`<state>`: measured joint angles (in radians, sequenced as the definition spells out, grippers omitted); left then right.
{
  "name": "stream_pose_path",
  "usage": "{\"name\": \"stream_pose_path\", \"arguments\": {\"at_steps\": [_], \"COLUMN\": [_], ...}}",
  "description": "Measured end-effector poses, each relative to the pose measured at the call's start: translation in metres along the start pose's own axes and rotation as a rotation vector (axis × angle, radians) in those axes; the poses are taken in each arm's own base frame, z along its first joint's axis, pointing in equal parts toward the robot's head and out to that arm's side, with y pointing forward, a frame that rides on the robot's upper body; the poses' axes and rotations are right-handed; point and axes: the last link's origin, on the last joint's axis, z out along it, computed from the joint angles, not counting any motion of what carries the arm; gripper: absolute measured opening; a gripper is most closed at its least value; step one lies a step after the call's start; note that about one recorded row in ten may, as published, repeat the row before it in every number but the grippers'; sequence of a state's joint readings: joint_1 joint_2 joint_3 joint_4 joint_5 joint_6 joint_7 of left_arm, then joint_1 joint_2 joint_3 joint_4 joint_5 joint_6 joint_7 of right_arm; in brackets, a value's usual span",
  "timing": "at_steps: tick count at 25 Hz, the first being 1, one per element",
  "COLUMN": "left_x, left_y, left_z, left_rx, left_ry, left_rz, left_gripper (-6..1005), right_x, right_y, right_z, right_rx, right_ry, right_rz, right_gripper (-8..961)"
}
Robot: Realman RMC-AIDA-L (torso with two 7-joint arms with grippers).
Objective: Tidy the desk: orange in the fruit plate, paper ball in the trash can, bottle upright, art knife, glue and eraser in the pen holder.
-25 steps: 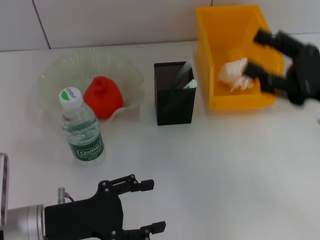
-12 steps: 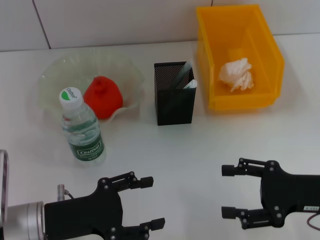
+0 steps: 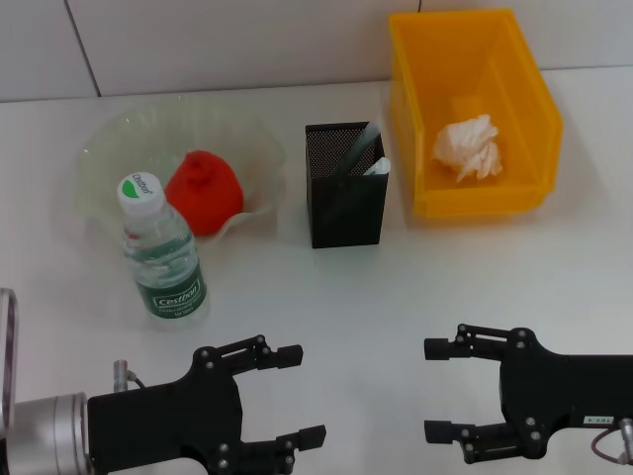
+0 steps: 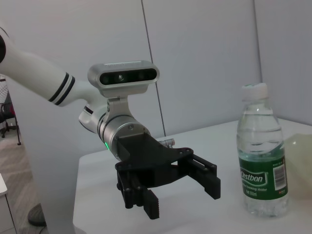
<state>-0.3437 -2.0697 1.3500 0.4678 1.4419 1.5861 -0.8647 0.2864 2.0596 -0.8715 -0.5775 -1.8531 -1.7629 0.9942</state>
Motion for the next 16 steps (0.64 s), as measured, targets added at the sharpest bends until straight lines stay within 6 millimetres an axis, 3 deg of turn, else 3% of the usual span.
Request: {"name": "stream_pose_path", "arguments": {"at_steps": [16], "left_x": [0.0003], "left_y": [-0.0008], "left_z": [-0.0003], "left_rx": [0.0], "left_ry": [-0.002], "left_rz": [-0.029], "left_gripper": [787], "right_x": [0.0012], "right_y": [-0.0026], "right_z": [0.0021], "right_rx": [0.011], "right_ry": [0.008], "right_rz": [0.002], "right_gripper": [827]}}
